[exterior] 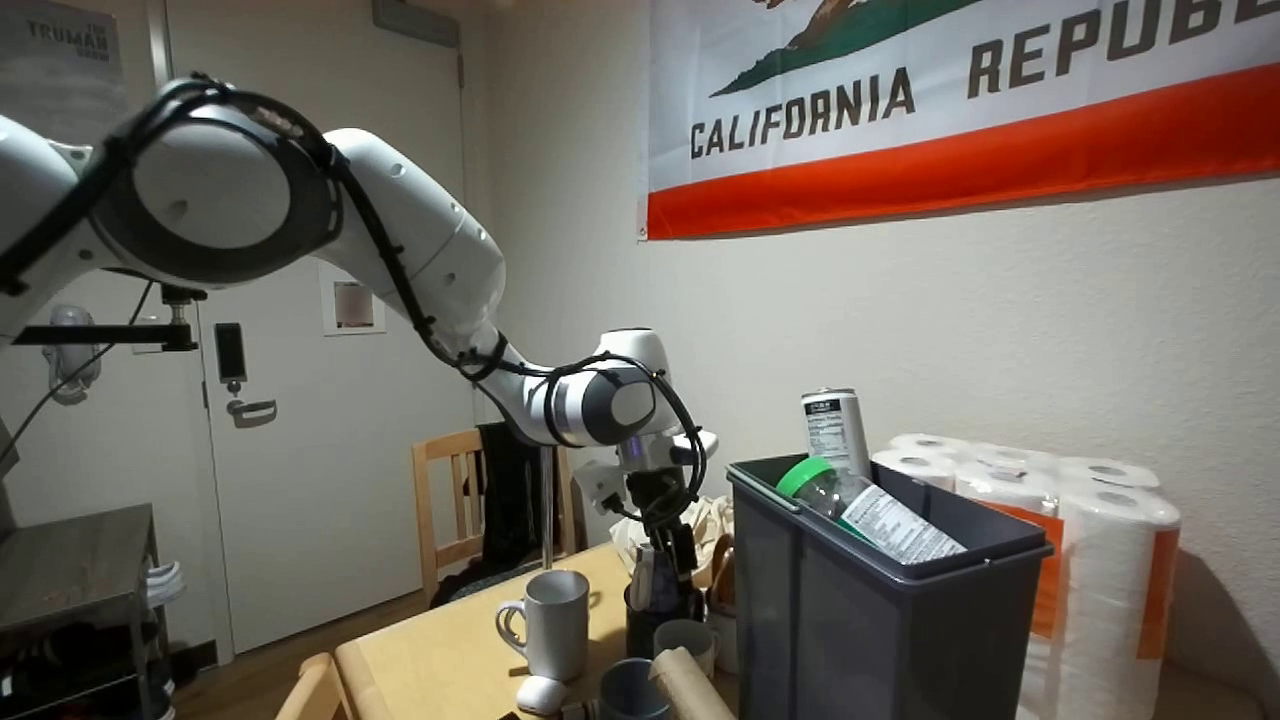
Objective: Put the can and the tissue roll in the bin
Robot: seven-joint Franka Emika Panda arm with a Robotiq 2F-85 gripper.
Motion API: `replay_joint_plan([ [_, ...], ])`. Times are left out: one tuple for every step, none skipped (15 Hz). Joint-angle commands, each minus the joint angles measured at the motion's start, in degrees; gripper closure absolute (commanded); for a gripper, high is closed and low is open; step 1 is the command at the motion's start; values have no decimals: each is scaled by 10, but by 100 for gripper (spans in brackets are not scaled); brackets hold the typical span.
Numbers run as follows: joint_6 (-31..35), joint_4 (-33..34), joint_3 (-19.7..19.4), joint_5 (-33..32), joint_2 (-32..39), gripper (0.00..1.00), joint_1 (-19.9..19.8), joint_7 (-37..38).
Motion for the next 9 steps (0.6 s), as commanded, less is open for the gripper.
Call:
replay_joint_plan([
  [18, -6, -15, 8, 1, 51, 13, -13],
  [19, -5, -16, 9, 2, 58, 14, -13],
  [20, -4, -17, 8, 1, 66, 16, -13],
  [19, -3, -18, 7, 0, 73, 18, -12],
  [15, 0, -19, 8, 0, 80, 20, -12],
  [11, 2, -20, 8, -1, 89, 23, -11],
  [10, 5, -20, 8, -1, 95, 24, -11],
  [8, 7, -21, 6, -3, 100, 27, -10],
  [5, 10, -22, 6, -4, 100, 29, -9],
])
